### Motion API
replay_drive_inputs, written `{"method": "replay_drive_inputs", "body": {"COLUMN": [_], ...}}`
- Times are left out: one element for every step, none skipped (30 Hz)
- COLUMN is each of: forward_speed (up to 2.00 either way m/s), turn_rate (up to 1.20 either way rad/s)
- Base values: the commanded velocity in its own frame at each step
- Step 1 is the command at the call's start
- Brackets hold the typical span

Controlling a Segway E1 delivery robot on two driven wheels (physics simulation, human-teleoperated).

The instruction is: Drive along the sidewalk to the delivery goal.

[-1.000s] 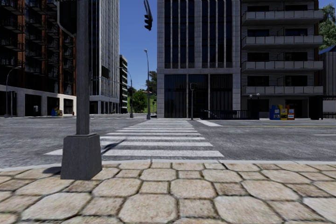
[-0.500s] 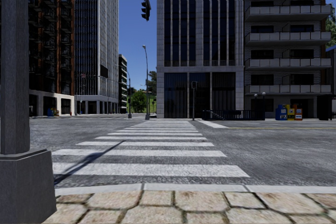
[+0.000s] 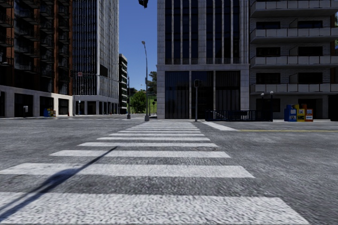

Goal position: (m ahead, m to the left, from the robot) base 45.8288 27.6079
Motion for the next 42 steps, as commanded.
{"method": "replay_drive_inputs", "body": {"forward_speed": [1.94, 1.83, 1.71, 1.63, 1.58, 1.51, 1.51, 1.39, 1.31, 1.28, 1.27, 1.26, 1.24, 1.23, 1.23, 1.18, 1.15, 1.15, 1.15, 1.16, 1.16, 1.17, 1.17, 1.17, 1.18, 1.19, 1.22, 1.24, 1.26, 1.27, 1.28, 1.32, 1.32, 1.35, 1.38, 1.44, 1.48, 1.54, 1.59, 1.8, 1.8, 2.0], "turn_rate": [0.0, 0.0, 0.0, 0.0, 0.0, 0.0, 0.0, 0.0, 0.0, 0.0, 0.0, 0.0, 0.0, 0.0, 0.0, 0.0, 0.0, 0.0, 0.0, 0.0, 0.0, 0.0, 0.0, 0.0, 0.0, 0.0, 0.0, 0.0, 0.0, 0.0, 0.0, 0.0, 0.0, 0.0, 0.0, 0.0, 0.0, 0.0, 0.0, 0.0, 0.0, 0.0]}}
